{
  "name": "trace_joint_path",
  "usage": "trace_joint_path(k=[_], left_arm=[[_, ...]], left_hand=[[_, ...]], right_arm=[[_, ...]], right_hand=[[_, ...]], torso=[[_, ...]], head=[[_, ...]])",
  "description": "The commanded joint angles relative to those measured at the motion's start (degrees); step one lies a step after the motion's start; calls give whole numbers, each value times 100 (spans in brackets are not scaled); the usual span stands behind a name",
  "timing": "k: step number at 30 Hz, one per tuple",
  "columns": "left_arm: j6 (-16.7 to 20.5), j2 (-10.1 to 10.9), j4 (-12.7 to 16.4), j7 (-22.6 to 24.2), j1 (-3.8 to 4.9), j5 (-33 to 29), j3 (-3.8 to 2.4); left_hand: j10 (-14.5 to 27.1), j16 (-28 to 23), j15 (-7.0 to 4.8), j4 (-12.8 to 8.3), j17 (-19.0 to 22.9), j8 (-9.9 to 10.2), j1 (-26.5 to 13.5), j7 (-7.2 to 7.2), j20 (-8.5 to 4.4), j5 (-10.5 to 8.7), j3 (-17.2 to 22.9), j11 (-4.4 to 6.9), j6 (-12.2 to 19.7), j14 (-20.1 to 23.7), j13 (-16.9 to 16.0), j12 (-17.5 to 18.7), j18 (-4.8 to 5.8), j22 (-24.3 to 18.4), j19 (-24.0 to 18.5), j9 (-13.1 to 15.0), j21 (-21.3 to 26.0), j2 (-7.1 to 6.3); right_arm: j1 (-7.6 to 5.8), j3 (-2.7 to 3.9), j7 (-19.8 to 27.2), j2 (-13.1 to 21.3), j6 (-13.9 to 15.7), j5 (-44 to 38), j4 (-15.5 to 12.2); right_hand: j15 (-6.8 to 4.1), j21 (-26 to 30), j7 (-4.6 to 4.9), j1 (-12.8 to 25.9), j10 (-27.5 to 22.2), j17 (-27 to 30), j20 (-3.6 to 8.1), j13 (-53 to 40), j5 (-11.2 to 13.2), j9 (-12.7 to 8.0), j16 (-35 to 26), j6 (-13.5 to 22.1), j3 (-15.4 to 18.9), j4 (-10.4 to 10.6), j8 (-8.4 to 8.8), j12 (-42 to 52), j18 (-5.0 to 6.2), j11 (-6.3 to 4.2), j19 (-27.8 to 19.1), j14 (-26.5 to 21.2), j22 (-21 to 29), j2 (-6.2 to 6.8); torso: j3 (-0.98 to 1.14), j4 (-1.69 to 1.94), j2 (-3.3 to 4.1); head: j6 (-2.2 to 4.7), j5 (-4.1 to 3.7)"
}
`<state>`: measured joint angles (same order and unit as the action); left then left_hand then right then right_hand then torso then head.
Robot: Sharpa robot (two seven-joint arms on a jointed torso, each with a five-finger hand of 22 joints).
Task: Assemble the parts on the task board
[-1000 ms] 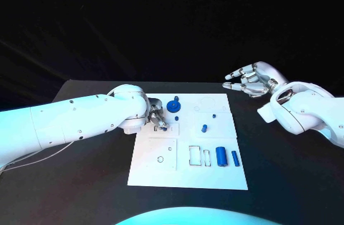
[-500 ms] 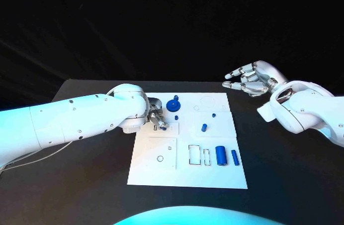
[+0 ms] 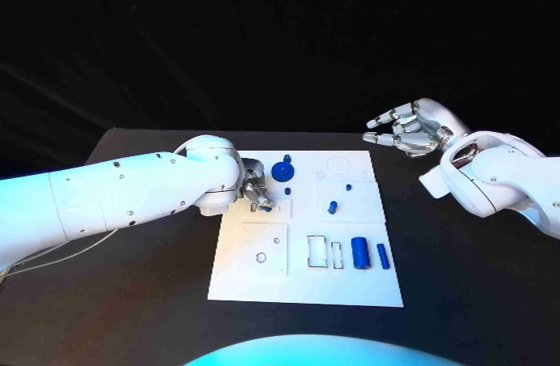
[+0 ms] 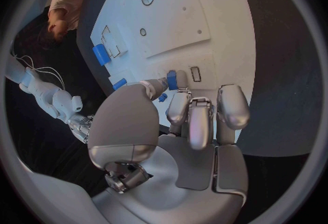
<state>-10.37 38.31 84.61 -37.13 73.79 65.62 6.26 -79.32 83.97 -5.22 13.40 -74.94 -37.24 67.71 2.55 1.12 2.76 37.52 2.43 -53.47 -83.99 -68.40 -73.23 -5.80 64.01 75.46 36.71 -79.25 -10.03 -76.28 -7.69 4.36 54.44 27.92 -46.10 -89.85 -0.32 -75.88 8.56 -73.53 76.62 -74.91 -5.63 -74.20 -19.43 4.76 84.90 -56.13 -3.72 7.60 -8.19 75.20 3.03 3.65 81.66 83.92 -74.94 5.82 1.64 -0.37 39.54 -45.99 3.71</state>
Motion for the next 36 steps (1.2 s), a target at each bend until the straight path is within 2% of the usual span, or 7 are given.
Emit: trace_joint_path(k=[1,17,36], left_arm=[[-210,-9,0,-29,-10,62,9],[-239,-92,-70,-30,-14,90,9],[-385,-107,-96,-42,-21,107,10]], left_hand=[[-55,13,-25,-927,-603,-42,-25,-93,-1,28,888,-3,-61,-372,-14,-43,52,9,36,16,-23,39],[-115,14,-58,-859,-607,-122,-260,-148,-29,26,671,38,-123,-375,-73,-93,65,77,79,76,-53,45],[-176,15,-84,-781,-611,-151,-405,-189,-53,25,422,71,-196,-377,-175,-170,83,163,130,96,-89,74]], right_arm=[[2,1,-5,6,-30,-53,-8],[2,1,-5,18,-27,-54,-30],[2,1,-3,26,-24,-54,-36]], right_hand=[[-26,37,-17,14,11,-674,4,-1,-33,7,-28,13,37,0,-25,2,66,-3,-35,396,-526,-47],[-26,37,-17,14,11,-674,4,-1,-33,7,-28,13,37,0,-25,2,66,-3,-35,396,-526,-47],[-28,39,-19,21,11,-665,5,1,-52,7,-35,12,47,10,-32,1,66,-4,-34,394,-525,-51]], torso=[[-2,2,5],[1,-5,3],[1,4,0]], head=[[-15,-10],[-31,-3],[-55,0]])
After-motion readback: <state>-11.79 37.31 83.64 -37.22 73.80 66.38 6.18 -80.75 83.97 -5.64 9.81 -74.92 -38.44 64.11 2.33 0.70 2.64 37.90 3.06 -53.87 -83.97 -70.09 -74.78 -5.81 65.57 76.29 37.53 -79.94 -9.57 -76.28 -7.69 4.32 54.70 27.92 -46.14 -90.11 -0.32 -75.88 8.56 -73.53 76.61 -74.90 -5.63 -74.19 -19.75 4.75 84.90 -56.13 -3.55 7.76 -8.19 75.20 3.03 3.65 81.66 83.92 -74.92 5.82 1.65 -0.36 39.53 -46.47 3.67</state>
